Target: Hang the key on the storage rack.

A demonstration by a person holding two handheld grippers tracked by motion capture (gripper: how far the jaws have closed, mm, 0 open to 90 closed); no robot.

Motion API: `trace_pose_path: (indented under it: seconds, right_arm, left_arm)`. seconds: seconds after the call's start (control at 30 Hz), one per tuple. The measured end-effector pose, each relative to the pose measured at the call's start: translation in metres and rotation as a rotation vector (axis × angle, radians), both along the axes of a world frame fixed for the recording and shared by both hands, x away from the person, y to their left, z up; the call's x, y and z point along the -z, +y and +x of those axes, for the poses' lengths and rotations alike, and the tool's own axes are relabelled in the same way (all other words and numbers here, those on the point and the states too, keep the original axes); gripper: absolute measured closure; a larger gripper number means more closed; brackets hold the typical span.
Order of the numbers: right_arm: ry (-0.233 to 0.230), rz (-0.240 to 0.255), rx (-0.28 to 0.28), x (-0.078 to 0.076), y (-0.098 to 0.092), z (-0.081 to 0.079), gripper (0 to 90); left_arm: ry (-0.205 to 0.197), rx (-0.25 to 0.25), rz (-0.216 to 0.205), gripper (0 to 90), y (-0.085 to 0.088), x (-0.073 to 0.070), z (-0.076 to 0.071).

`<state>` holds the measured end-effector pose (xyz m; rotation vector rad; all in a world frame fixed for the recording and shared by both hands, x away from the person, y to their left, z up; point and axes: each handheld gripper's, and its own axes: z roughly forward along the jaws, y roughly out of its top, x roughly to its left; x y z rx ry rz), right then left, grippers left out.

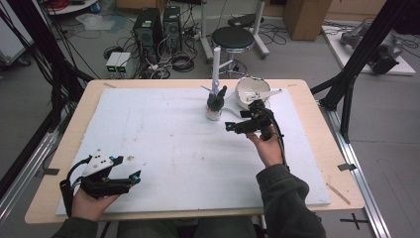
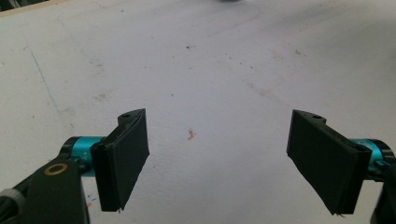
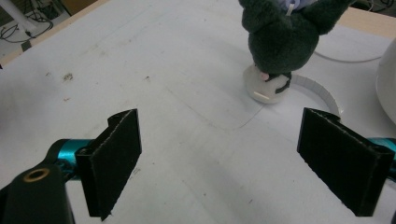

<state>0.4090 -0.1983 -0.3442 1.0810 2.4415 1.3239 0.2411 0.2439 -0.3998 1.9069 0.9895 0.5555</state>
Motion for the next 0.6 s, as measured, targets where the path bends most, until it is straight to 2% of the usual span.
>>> trace_pose_path:
  seconds: [0.1,0.3,0.4,0.6]
  right_arm:
    - [0.004,0.002,0.002,0.0018,-0.0021,-0.0019,12.5]
    - [-0.016,0.009,0.008,0.0047,-0.0074,-0.0052,11.8]
    - [-0.008,0.006,0.006,0.0043,-0.0084,-0.0064,11.7]
    - [-0.026,-0.014,-0.007,0.003,-0.0061,-0.0101,11.5]
  left_arm:
    - [0.001,0.002,-0.001,21.2,-0.0002,0.0002,0.0003]
    - [0.001,0.001,0.0,21.2,-0.0005,0.0003,0.0003]
    - [0.001,0.0,-0.001,21.2,-0.0006,0.0003,0.0004]
    - [0.001,0.003,0.0,21.2,-0.0003,-0.0001,0.0002]
